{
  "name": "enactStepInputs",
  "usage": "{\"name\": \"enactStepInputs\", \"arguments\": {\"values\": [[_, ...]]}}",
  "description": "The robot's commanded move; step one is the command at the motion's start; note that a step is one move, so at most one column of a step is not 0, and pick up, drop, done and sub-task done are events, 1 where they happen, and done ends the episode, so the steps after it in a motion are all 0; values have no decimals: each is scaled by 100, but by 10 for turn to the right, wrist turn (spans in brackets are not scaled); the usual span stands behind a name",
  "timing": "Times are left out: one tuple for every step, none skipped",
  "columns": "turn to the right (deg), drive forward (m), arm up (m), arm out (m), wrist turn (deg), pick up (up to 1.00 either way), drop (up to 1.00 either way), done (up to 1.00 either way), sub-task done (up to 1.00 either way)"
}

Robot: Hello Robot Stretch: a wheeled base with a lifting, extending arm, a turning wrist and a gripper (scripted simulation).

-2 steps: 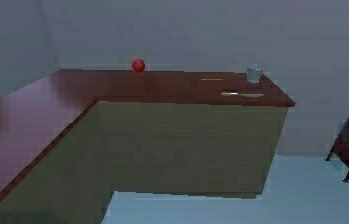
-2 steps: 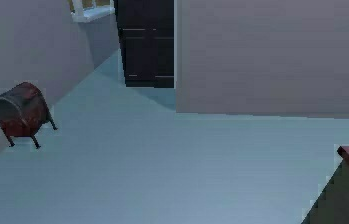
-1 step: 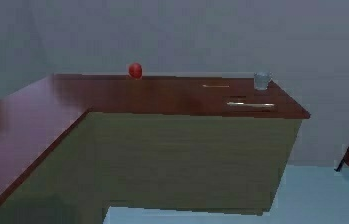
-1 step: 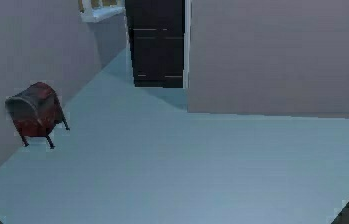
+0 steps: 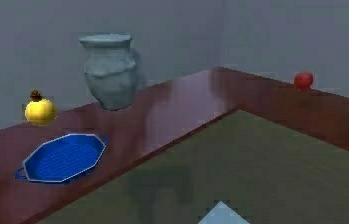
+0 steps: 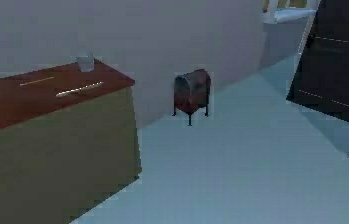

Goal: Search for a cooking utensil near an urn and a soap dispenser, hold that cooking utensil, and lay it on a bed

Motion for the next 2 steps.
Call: {"name": "enactStepInputs", "arguments": {"values": [[-450,0,0,0,0,0,0,0,0],[-450,0,0,0,0,0,0,0,0]]}}
